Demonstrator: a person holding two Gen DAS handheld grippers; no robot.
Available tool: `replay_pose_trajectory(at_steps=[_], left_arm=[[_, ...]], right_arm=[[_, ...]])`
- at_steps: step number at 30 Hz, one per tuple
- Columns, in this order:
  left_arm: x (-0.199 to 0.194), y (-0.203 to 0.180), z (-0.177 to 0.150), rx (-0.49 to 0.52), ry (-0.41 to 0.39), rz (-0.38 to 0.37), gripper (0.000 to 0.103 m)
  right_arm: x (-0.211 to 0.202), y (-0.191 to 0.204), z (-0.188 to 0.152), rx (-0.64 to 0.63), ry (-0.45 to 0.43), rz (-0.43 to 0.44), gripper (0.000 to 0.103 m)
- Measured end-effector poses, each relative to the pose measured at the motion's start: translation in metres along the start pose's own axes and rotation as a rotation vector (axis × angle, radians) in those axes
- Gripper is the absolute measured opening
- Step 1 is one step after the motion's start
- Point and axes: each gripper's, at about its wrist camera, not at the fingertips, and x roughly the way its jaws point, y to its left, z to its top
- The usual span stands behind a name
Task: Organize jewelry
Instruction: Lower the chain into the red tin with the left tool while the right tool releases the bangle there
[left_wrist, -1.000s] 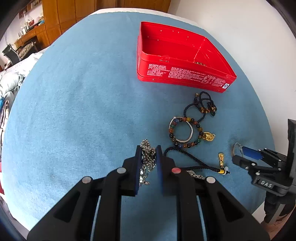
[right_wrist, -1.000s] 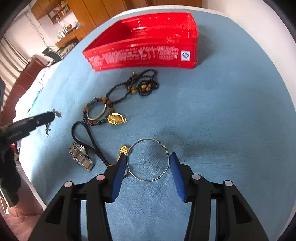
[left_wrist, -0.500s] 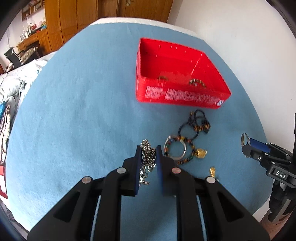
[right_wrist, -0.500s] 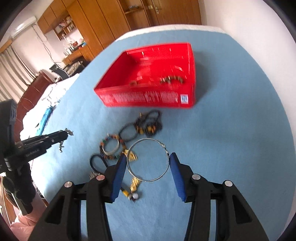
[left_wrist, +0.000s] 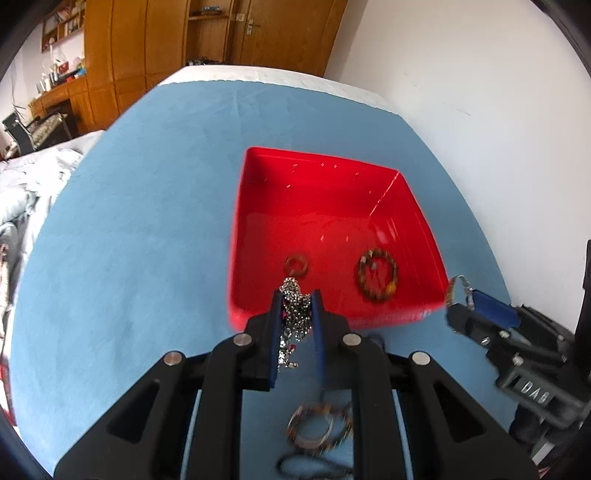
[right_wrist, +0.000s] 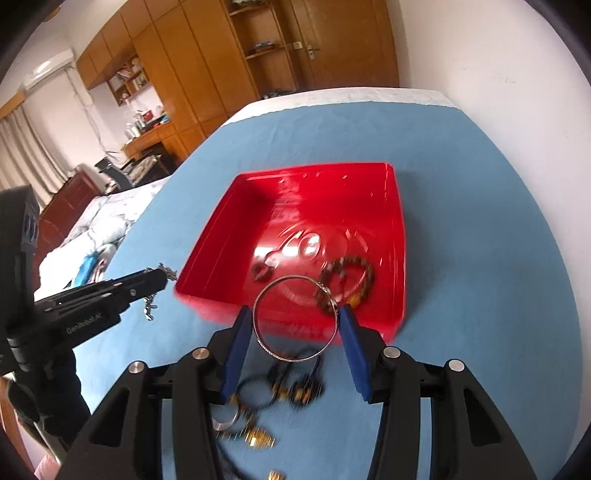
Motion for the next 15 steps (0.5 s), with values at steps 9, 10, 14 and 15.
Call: replay_pose_trajectory(at_steps=[9,10,14,15], left_arm=[[0.079,-0.007,0.049,-0.008,0.071,-0.009,0.014],[0.088,-0.007,0.052,-0.011,0.083,0.000,0.014],[0.115,-0.005,0.056,-0.016,0.126,0.012,0.014],[0.121,-0.005,0.057,-0.019,0.139,0.014,0.014]], right_arm=[[0.075,-0.010,0.035,0.015,0.076,-0.040,0.048],[0.082,-0.011,0.035,0.013,0.084,-0.047,0.048],[0.104,-0.011,0.036,0.004,0.115,-0.070,0.048],[0.110,-0.011,0.037,0.001,0.123,-0.073,0.048]])
